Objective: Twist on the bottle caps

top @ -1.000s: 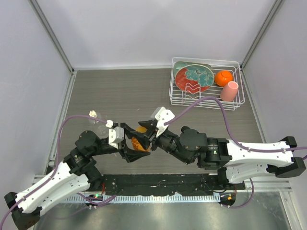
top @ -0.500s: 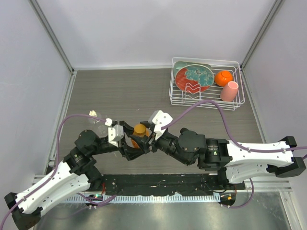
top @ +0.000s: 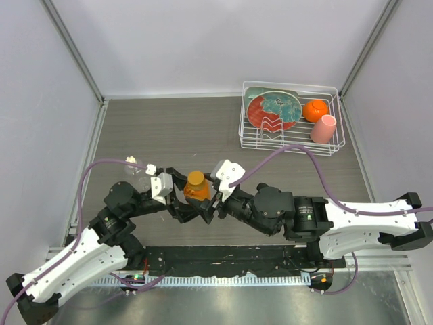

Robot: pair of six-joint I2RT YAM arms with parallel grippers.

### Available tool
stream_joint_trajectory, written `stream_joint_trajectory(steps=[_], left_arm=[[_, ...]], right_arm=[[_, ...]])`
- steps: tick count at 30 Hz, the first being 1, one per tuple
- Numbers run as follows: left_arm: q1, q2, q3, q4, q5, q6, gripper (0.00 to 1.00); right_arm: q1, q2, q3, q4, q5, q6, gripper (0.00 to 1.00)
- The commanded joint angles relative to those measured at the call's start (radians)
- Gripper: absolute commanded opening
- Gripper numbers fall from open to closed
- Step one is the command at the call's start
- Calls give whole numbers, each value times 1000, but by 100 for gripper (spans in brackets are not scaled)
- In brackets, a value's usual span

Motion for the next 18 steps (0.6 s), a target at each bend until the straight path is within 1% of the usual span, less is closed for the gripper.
stream_joint_trajectory(steps=[1,7,13,16,18], left_arm=[[10,-6,46,58,-14,12,16],[15,-12,43,54,-7,17,16],[19,-23,40,38,4,35,16],[22,-27,42,31,27,54,16],[24,-29,43,22,85,74,16]], right_arm=[[10,-33,46,-35,-4,-9,75],[10,-52,78,-76,6,-18,76],[12,-98,136,-185,9,0,77],[12,-134,164,-257,-37,22,75],[10,-153,175,-300,-84,42,73]])
